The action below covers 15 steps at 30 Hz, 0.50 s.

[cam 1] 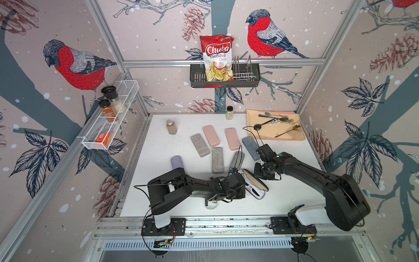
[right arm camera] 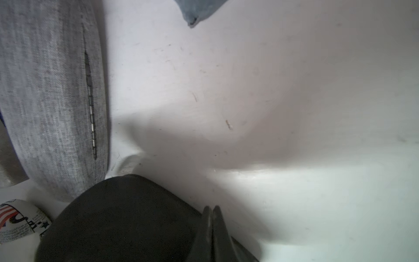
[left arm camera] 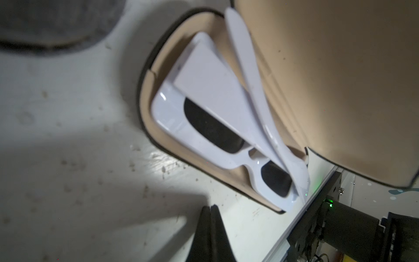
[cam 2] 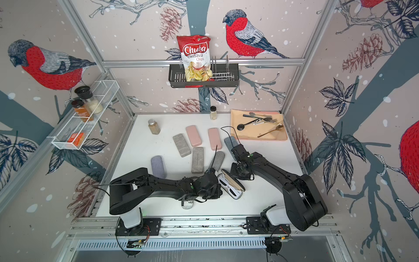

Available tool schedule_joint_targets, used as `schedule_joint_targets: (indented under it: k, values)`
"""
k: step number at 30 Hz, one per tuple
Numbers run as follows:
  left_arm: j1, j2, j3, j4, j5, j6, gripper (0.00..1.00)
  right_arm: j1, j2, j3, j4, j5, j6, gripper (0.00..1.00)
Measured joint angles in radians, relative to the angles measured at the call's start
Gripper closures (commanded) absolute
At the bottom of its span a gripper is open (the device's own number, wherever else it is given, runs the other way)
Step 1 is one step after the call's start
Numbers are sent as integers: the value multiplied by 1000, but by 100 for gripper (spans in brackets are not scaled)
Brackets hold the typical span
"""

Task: Close the glasses case
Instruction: Close the glasses case at the center of the board.

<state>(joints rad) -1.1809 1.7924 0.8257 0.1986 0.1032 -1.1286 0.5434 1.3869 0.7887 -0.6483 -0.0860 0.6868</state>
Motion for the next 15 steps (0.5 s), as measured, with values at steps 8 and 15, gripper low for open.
schedule_joint_targets:
  k: [8, 15]
  values:
    - [0, 11, 19, -4, -1, 1, 100, 6, -27, -13, -19, 11, 19, 93]
    - [0, 11, 27, -8, -2, 3, 100, 6, -58, -21, -40, 45, 42, 93]
